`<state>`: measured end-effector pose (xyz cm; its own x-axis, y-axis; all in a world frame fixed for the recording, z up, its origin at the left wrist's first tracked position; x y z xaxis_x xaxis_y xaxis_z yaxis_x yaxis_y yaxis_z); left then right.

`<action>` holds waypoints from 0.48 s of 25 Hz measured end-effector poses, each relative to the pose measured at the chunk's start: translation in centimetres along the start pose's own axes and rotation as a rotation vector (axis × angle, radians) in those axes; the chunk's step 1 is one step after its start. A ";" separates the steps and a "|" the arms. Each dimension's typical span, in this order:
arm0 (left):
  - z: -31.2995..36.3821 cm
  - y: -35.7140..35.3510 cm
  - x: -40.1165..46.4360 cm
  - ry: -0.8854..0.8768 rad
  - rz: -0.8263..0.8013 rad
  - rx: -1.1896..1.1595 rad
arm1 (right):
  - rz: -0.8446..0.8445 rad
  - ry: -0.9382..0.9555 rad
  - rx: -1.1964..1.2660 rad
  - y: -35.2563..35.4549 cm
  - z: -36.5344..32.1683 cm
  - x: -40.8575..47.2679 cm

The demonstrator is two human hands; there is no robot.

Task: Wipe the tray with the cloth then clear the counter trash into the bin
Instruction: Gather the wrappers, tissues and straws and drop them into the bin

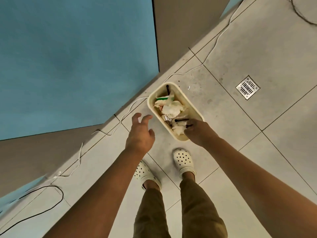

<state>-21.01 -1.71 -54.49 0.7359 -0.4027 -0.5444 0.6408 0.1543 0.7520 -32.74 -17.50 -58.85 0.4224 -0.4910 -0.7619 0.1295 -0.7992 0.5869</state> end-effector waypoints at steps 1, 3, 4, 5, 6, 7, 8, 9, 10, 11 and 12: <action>0.3 1.2 -1.2 0.019 0.004 -0.046 | -0.008 0.007 -0.001 0.9 -0.5 -1.2; 1.5 4.3 -3.4 0.061 0.044 -0.156 | -0.024 0.055 0.008 3.2 -2.4 -4.1; 2.5 6.2 -4.5 0.062 0.075 -0.205 | -0.012 0.088 0.006 4.7 -3.6 -5.7; 3.6 8.3 -5.7 0.048 0.101 -0.238 | 0.014 0.118 0.019 6.4 -5.0 -7.7; 5.0 10.6 -6.8 0.024 0.120 -0.254 | 0.044 0.140 0.059 8.2 -6.4 -9.7; 6.3 13.0 -7.9 0.005 0.133 -0.260 | 0.065 0.160 0.108 10.1 -7.8 -11.8; 7.6 15.1 -8.8 -0.008 0.143 -0.267 | 0.080 0.185 0.138 11.6 -9.1 -13.7; 8.8 17.2 -9.8 -0.021 0.162 -0.279 | 0.096 0.225 0.138 13.0 -10.3 -15.5; 10.0 19.6 -11.0 -0.036 0.202 -0.306 | 0.115 0.290 0.132 14.5 -11.6 -17.7; 11.0 22.0 -12.5 -0.055 0.250 -0.339 | 0.134 0.363 0.143 16.0 -12.8 -19.8; 12.0 24.0 -14.0 -0.075 0.294 -0.374 | 0.144 0.425 0.169 17.2 -13.8 -22.0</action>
<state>-18.55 -3.15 -24.33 0.8886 -0.3554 -0.2898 0.4528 0.5801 0.6771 -27.40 -15.66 -28.20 0.7595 -0.4438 -0.4756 -0.0900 -0.7958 0.5989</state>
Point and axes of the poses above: each hand's wrist, its own x-axis towards the middle knuckle, its own y-axis out of the back of the hand, z = x × y, the point moved 1 cm from there along x, towards the middle knuckle, and after that the axes turned 8 degrees about z, right-handed, at the moved point
